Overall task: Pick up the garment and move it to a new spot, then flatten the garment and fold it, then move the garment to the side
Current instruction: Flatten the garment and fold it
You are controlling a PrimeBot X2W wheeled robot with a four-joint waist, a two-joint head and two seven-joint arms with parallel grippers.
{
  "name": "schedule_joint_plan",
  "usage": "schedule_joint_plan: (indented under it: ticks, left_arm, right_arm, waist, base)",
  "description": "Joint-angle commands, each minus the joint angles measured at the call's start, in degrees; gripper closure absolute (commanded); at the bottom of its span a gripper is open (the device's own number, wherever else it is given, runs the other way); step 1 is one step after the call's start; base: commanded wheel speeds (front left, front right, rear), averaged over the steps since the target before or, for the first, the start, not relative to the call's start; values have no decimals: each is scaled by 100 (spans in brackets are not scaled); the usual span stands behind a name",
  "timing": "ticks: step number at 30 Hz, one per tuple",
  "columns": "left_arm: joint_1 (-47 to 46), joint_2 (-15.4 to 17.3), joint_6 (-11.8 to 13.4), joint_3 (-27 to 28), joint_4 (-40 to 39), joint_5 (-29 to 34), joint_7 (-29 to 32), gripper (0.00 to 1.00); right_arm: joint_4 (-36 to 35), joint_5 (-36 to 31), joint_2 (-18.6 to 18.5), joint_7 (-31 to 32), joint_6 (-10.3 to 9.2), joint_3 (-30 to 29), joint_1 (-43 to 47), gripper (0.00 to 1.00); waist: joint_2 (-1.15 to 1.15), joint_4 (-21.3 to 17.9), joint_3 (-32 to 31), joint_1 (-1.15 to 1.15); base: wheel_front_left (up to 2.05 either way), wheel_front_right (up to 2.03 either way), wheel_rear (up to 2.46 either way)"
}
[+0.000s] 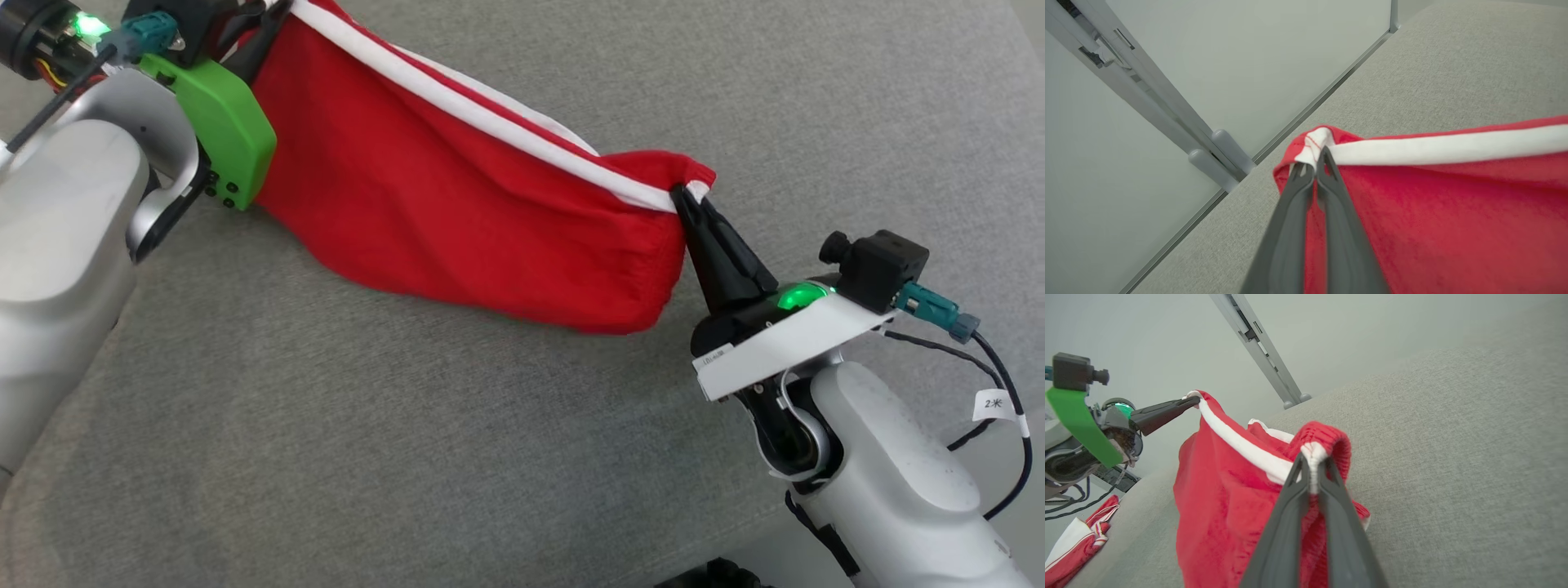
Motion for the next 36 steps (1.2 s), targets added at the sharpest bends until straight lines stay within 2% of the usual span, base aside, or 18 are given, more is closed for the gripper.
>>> schedule_joint_plan:
  ticks: [1,4,5,6,7,8,12,17,23,29,36]
  left_arm:
    - [-183,52,-11,-69,161,-86,-101,100]
    - [-342,17,-11,-495,462,-105,-129,100]
    - [-404,13,-11,-563,553,-158,-173,100]
    - [-475,2,-11,-611,672,-229,-232,89]
    - [-521,-15,-11,-634,761,-262,-307,36]
    - [-527,-55,-11,-698,864,-295,-370,0]
    - [-622,-112,-11,-866,1112,-466,-659,0]
    - [-621,-193,-12,-777,1357,-840,-1026,0]
    - [-463,-48,-12,-901,1427,-1180,-1150,0]
    - [-108,161,-12,-1231,1060,-1727,-634,0]
    - [228,446,-12,-1439,680,-2031,56,0]
  right_arm:
    - [37,-93,129,-21,3,-89,-119,100]
    - [114,-46,260,-20,3,-41,-157,100]
    - [127,-60,259,-20,3,23,-178,76]
    - [95,-60,284,-21,3,11,-201,0]
    - [102,-58,290,-21,3,-2,-190,0]
    - [100,-82,290,-21,3,-19,-167,0]
    - [-114,-387,205,-21,3,-242,37,0]
    - [-748,-876,430,-22,3,-880,589,0]
    - [-1431,-1402,693,-22,3,-1268,1339,0]
    - [-1692,-1605,839,-22,3,-1332,1766,0]
    - [-1686,-1723,892,-23,3,-1280,1711,0]
  waist:
    - [0,-416,386,-1]
    - [0,-459,407,-1]
    - [0,-462,404,-1]
    - [0,-464,398,-1]
    - [0,-461,386,-1]
    - [0,-443,358,-1]
    - [0,-339,225,-1]
    - [0,-195,-17,-1]
    - [0,-143,-229,-1]
    - [0,-167,-310,-1]
    - [0,-175,-269,-1]
  base:
    - [0,0,0]
    - [0,0,0]
    - [0,0,0]
    - [0,0,0]
    - [0,0,0]
    - [0,0,0]
    - [0,0,0]
    - [0,0,0]
    - [0,0,0]
    - [0,0,0]
    - [0,0,0]
